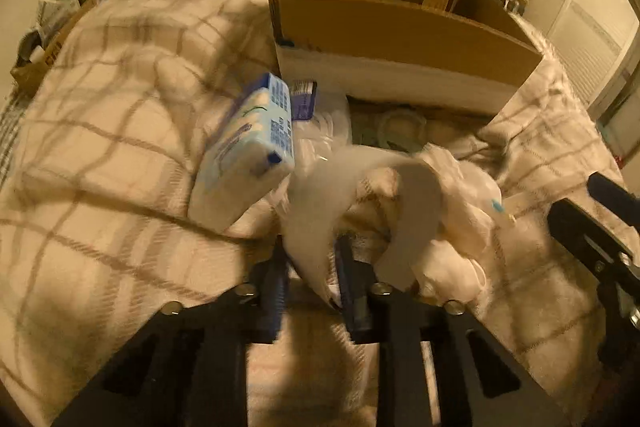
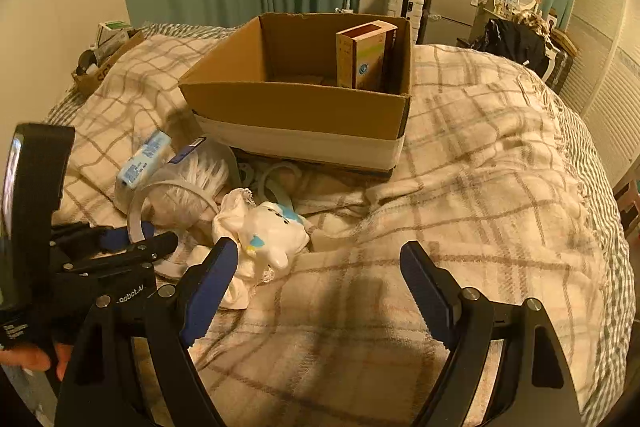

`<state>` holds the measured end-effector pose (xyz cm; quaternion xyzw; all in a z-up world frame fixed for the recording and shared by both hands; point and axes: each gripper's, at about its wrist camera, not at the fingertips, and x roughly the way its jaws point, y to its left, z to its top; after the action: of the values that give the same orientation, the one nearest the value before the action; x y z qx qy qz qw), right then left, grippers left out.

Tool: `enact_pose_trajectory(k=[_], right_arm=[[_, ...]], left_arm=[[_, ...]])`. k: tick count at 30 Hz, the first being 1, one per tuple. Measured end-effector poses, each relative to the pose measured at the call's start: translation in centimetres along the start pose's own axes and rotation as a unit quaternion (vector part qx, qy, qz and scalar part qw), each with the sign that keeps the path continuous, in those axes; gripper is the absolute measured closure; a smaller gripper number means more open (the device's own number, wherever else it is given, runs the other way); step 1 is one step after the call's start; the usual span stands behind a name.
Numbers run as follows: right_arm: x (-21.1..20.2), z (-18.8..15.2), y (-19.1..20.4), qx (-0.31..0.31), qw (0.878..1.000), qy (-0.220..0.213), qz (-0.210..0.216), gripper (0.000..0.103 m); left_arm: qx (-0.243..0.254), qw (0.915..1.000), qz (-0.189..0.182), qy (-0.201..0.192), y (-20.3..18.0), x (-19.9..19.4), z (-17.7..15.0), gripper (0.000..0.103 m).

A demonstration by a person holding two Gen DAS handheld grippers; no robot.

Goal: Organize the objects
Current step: 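Grasp the white tape roll by its rim with the left tool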

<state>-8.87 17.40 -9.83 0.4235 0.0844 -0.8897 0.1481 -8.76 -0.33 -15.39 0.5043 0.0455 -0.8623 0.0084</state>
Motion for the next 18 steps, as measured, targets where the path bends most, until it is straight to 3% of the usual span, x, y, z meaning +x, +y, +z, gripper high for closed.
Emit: enact_pose_trajectory(k=[4,11,18], right_arm=[[-0.1,-0.2,0.2,-0.003,1.000,0.002,0.000,0.020],[-0.5,-0.6,2.1,-0.039,0.999,0.004,0.016,0.020],[1.1,-1.1,6.2,-0.106,0.993,0.042,0.034,0.020]], left_arm=[[0.001,0.9992,0.022,-0.033,0.7,-2.7,-0.4,0.100],[-0.009,0.9944,0.069,-0.079,3.0,-6.0,-0.1,0.100],[-0.015,0.9891,0.103,-0.104,5.3,-7.6,0.3,0.100]])
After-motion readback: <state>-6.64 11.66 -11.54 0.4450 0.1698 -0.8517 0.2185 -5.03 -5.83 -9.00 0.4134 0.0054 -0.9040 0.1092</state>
